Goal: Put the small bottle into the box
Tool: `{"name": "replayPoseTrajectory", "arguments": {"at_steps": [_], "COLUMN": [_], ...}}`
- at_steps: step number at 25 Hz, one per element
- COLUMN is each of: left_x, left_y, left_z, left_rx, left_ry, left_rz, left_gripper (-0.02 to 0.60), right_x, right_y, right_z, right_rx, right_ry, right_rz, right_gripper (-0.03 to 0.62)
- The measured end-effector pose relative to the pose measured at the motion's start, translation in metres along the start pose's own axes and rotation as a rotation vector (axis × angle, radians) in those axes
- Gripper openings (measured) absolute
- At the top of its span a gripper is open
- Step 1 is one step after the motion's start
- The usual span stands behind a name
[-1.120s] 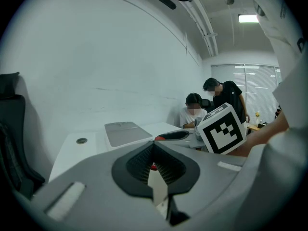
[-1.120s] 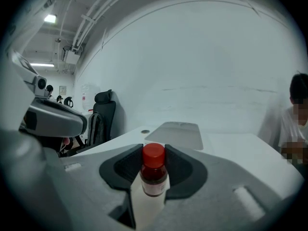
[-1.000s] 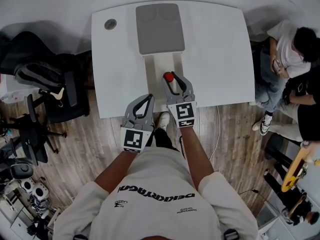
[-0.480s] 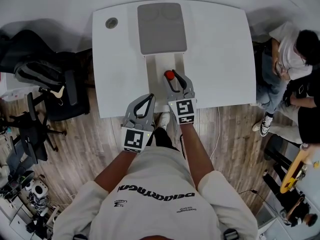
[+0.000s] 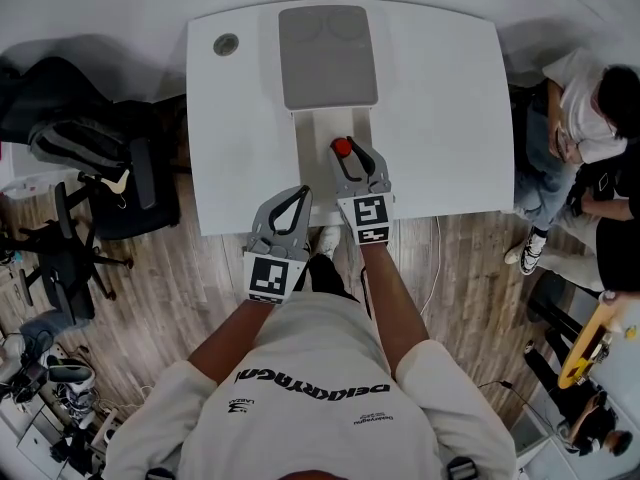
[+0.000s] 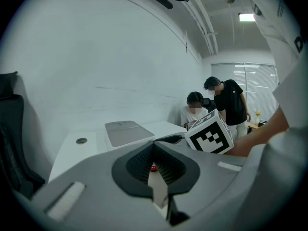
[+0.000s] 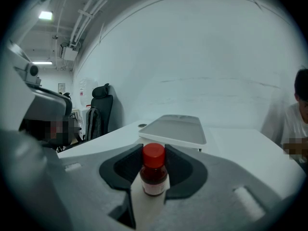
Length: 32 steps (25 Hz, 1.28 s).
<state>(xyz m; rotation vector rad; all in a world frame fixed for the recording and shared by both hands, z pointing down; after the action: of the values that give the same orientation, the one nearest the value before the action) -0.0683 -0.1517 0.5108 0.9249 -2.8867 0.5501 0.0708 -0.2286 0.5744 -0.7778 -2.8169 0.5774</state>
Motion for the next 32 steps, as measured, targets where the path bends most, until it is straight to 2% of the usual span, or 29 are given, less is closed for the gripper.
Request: {"name": "replayPoseTrajectory", "arguments": {"at_steps": [32], "left_x": [0.0002], "left_y": [0.0001], "left_z": [-0.0003], "left_rx": [-0.004], "left_ry": [0.003], "left_rz": [0.011], "left_gripper": [0.002], "right_x": [0.0022], "right_y": [-0.0063], "right_z": [-0.0012], "right_rx": [0.013], "right_ry": [0.028], "right_rz": [0.0], "right_gripper": [0.14]}}
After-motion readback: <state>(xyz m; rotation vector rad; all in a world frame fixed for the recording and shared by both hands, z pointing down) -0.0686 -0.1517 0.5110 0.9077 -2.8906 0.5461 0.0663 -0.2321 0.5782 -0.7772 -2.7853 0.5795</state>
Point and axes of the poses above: the fingertips, and each gripper's own axes: y backward along the fingers, x to its left, z out of its top, the point moved 8 cm from there along y, backward along the fingers, and after that the axes turned 4 degrees about y, right-handed, at the moved point
